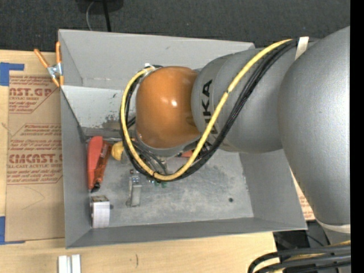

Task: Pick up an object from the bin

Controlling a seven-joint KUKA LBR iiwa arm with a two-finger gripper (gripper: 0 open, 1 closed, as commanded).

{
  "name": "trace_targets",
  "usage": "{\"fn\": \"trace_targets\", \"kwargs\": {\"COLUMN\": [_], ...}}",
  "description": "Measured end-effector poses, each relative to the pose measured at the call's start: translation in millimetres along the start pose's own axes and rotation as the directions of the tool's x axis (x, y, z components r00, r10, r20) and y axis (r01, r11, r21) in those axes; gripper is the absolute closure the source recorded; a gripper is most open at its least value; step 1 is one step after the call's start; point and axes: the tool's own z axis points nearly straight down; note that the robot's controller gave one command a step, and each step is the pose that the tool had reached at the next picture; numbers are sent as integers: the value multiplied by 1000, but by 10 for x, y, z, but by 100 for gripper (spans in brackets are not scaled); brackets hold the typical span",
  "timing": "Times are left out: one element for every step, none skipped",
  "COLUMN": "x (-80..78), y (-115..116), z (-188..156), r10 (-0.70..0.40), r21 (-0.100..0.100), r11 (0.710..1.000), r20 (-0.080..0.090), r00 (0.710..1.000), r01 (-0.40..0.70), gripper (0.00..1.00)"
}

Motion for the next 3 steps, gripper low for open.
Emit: {"fn": "trace_targets", "kwargs": {"x": [-20, 31, 200], "y": [-11, 124, 337], "z": [-47, 311, 612], "r10": [2, -216, -379], "r21": [-2, 0, 1], "r11": [1000, 976, 925], "r20": [7, 14, 3], "r00": [1000, 976, 925], "r01": [-2, 216, 379], "gripper": [0, 0, 0]}}
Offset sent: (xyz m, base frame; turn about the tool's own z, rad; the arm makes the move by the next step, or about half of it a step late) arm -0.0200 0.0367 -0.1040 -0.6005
